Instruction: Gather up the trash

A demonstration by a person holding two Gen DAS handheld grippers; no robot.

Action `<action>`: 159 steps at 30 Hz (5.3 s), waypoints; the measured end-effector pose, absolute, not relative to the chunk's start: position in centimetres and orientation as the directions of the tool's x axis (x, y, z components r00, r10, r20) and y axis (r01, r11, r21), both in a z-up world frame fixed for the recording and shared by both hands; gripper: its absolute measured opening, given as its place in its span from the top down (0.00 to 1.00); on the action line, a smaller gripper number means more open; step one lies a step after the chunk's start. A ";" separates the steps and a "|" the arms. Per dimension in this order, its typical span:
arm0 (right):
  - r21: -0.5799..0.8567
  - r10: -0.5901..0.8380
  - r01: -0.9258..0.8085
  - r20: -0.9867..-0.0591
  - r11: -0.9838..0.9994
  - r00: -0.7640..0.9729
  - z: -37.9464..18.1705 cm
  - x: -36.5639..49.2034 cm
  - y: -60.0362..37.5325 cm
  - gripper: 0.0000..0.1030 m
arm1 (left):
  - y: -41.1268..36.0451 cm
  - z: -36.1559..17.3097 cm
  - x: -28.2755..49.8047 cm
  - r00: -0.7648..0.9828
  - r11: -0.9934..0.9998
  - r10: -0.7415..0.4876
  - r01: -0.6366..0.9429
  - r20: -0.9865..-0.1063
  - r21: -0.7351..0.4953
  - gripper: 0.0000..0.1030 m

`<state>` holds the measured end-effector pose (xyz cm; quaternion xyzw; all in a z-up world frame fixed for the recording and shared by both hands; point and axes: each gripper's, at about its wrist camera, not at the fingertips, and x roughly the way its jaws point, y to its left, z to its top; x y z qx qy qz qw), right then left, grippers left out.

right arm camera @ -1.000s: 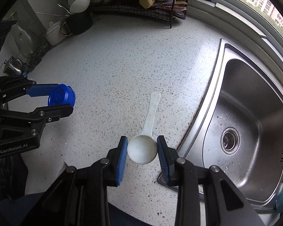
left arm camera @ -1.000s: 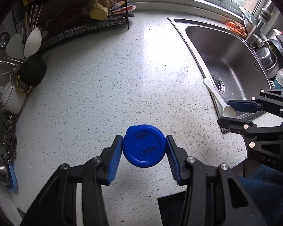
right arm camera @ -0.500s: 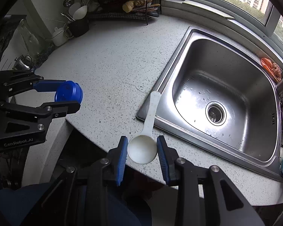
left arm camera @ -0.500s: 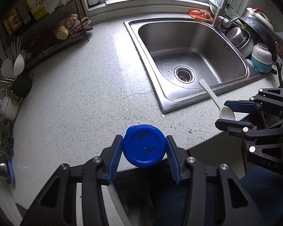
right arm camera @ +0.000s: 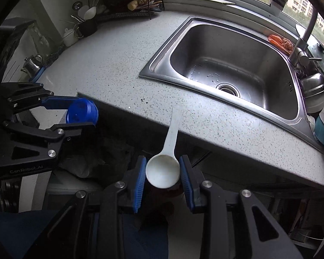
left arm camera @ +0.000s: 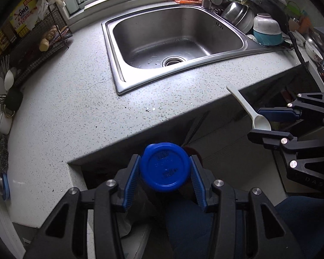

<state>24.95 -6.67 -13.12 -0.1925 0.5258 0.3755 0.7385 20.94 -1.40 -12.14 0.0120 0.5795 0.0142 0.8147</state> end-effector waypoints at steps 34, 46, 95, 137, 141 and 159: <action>0.132 0.243 -0.609 -0.964 0.782 0.104 -39.5 25.1 -10.0 0.71 | -6.4 -41.2 22.6 0.166 0.994 -0.077 -0.063 -0.983 -0.089 0.58; 0.125 0.215 -0.558 -0.971 0.820 0.099 -50.3 26.8 -11.5 0.71 | -6.8 -52.2 24.4 0.132 0.995 -0.066 -0.066 -0.989 -0.075 0.58; 0.149 0.281 -0.729 -0.958 0.668 0.063 -51.5 25.7 -8.2 0.24 | -0.2 -51.2 18.4 0.162 0.968 0.016 -0.250 -0.987 -0.026 0.00; 0.095 0.197 -0.190 -0.733 0.977 0.651 -3.6 19.5 -17.9 0.01 | -6.8 -1.4 17.4 0.688 0.989 -0.117 0.149 -0.716 -0.019 0.00; 0.062 0.151 -0.150 -0.692 0.987 0.706 -1.5 18.2 -17.2 0.01 | -5.8 0.8 15.9 0.703 0.979 -0.187 0.192 -0.686 -0.071 0.00; 0.020 0.041 -0.037 -0.630 0.999 0.776 0.3 13.4 -15.6 0.01 | -5.5 2.5 12.3 0.732 0.956 -0.234 0.292 -0.640 -0.015 0.00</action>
